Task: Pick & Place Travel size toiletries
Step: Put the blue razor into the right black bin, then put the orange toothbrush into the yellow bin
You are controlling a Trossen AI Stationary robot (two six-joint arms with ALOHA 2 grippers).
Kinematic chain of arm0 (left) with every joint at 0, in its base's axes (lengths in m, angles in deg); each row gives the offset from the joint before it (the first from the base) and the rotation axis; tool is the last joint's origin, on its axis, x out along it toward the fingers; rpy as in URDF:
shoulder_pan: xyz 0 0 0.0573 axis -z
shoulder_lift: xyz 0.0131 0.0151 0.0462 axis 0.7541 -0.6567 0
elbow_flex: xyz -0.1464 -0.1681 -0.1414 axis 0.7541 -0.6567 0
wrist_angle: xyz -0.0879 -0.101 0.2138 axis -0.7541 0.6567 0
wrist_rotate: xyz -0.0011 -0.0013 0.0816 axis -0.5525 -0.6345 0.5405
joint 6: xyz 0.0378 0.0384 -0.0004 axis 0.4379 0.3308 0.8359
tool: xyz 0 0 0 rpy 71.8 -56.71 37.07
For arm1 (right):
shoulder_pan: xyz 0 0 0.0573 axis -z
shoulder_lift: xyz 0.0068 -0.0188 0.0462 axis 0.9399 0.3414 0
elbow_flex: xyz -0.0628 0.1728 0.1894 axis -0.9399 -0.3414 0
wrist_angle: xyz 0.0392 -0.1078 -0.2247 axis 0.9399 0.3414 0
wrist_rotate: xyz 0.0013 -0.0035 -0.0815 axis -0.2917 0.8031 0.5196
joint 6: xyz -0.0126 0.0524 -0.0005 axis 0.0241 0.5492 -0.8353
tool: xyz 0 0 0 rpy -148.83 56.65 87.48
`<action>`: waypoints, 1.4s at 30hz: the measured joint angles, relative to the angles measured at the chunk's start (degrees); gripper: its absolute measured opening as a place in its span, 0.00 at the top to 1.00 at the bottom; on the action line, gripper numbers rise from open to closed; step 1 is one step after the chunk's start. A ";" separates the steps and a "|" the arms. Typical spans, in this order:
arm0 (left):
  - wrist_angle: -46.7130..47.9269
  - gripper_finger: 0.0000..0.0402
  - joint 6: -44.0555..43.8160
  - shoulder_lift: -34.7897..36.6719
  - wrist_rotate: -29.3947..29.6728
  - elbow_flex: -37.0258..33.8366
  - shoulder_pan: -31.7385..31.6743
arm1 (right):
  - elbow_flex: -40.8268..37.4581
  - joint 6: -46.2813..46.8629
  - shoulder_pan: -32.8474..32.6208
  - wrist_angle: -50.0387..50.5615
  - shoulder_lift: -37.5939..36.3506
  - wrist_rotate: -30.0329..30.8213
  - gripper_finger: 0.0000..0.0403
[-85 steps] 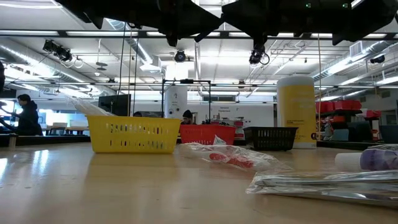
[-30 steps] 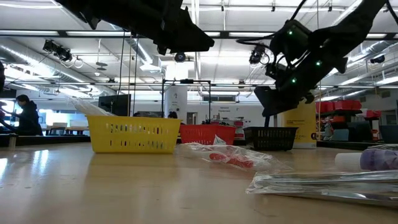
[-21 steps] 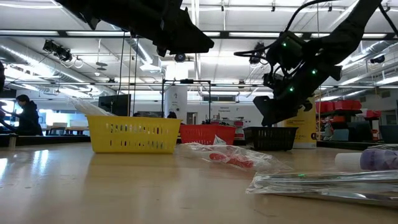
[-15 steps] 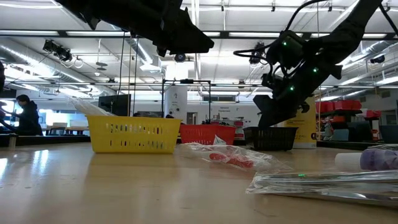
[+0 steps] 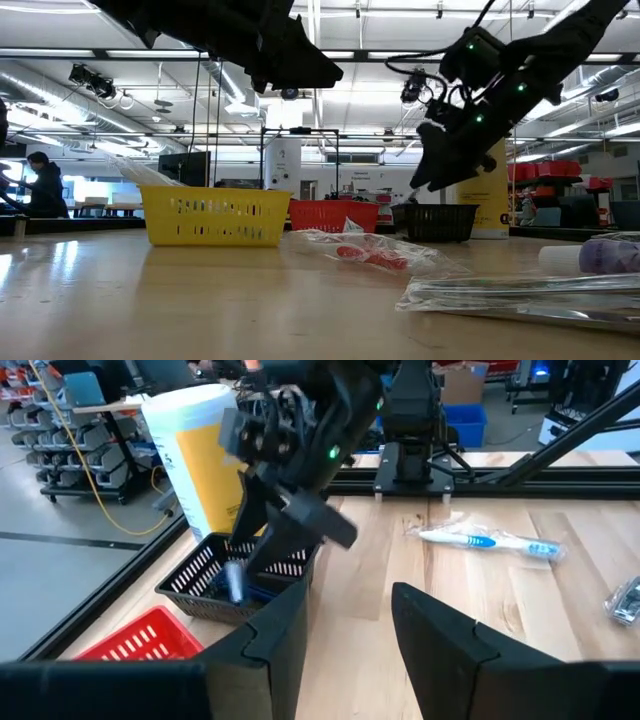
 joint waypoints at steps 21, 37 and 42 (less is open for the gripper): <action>6.02 0.61 -3.53 -0.66 -18.77 0.02 0.60 | 0.02 -1.98 -10.70 1.82 -8.81 -11.53 0.39; 30.36 0.45 9.51 -15.80 -25.62 18.49 4.11 | 0.02 2.25 -24.90 -1.97 -8.75 -6.48 0.40; 44.39 0.45 17.36 -23.07 -26.86 26.90 5.00 | 0.02 2.43 -25.85 -1.83 -8.74 -6.37 0.42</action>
